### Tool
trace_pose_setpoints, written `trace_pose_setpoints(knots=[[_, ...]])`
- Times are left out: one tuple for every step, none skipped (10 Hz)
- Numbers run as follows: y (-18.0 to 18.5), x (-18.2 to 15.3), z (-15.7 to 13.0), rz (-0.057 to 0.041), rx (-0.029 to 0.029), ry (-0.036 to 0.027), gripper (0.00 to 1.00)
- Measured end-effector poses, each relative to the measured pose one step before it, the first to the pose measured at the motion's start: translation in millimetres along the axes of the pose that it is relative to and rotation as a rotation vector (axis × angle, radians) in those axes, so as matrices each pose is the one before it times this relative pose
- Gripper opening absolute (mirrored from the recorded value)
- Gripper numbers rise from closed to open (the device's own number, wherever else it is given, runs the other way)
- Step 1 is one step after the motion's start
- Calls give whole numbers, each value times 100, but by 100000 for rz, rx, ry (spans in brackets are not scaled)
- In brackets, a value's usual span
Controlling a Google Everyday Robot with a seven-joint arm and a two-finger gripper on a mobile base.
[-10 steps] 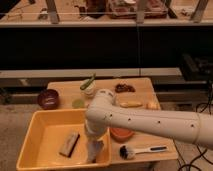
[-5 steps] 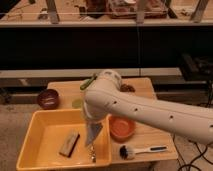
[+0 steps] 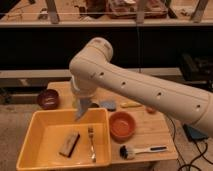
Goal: Wipe purple bowl with towel
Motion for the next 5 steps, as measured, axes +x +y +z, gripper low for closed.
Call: trace_pose_setpoints(knots=[[-160, 1186, -67, 1274, 11, 950, 0], [-152, 156, -8, 40, 148, 77, 0], [176, -8, -10, 270, -153, 16, 0], [50, 3, -7, 78, -41, 17, 0], [-51, -2, 12, -83, 32, -18, 0]])
